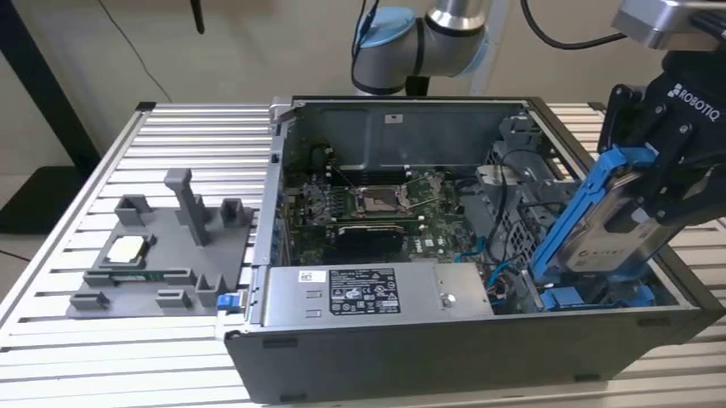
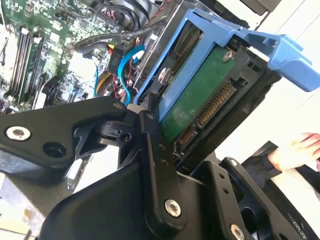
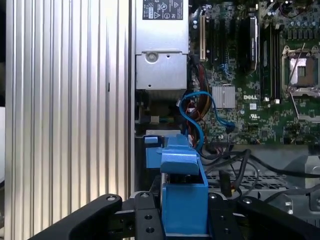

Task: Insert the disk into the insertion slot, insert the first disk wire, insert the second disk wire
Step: 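Insert the disk into the insertion slot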

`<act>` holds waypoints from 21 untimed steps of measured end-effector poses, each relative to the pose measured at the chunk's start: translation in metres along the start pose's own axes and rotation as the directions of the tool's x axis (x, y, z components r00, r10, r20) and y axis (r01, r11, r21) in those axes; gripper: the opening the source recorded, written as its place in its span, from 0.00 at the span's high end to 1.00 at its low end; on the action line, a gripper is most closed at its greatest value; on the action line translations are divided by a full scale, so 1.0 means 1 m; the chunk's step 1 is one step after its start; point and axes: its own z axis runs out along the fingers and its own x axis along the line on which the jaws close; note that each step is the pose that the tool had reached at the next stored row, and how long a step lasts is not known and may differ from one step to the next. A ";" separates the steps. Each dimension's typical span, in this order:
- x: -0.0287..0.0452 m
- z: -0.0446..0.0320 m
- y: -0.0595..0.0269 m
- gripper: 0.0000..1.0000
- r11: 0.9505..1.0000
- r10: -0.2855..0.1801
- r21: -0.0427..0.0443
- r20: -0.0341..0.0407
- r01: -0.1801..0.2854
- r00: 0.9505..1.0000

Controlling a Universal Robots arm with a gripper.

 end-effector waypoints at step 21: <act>-0.0004 0.0359 -0.0074 0.67 1.000 0.000 0.000 0.000 0.000 1.000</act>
